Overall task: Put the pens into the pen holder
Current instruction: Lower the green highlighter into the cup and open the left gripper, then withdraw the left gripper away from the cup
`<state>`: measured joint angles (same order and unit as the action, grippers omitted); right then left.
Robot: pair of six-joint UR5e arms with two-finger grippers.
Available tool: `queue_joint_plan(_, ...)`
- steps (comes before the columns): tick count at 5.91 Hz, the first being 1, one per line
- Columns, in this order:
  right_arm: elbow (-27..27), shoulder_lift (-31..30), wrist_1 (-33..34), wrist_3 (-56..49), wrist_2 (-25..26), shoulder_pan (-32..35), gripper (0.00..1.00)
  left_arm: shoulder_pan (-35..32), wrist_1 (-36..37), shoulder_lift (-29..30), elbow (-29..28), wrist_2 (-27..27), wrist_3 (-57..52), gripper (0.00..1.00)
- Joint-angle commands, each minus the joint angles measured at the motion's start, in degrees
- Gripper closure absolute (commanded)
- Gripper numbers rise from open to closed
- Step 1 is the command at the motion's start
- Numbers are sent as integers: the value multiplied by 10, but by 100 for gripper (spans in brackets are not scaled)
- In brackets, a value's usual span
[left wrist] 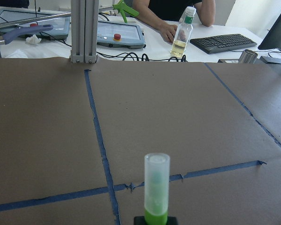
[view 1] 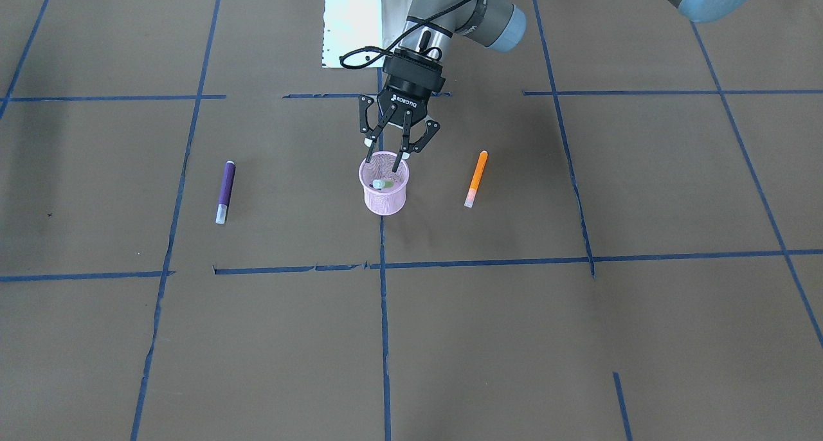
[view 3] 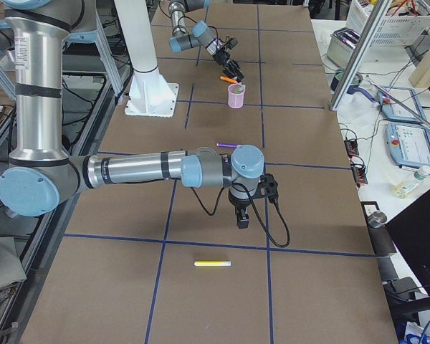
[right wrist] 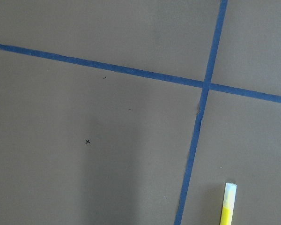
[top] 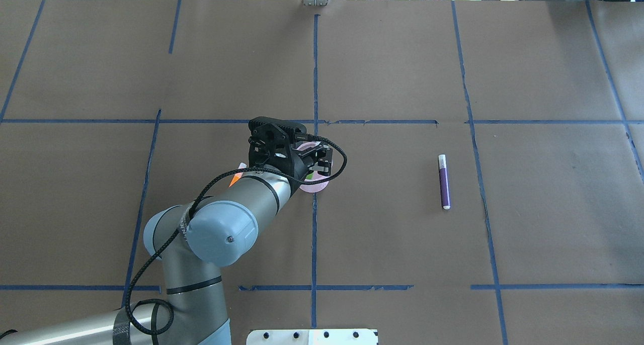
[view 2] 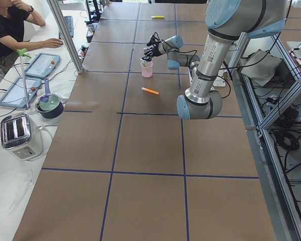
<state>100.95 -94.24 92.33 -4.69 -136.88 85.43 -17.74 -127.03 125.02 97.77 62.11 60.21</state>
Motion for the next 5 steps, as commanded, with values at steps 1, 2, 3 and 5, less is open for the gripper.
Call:
queue_joint_plan(1,-48,1,-51,0,4,-11,0,-24,-6,0,23,9,-4,19)
queue_joint_plan(2,-122,6,-128,0,6,-18,0,-73,-3,-3,27,97,-4,19)
queue_joint_plan(3,-191,32,-176,9,10,-25,1,-127,-2,-35,27,189,-4,19)
queue_joint_plan(5,-240,35,-177,14,10,-26,1,-212,27,-105,26,348,-4,19)
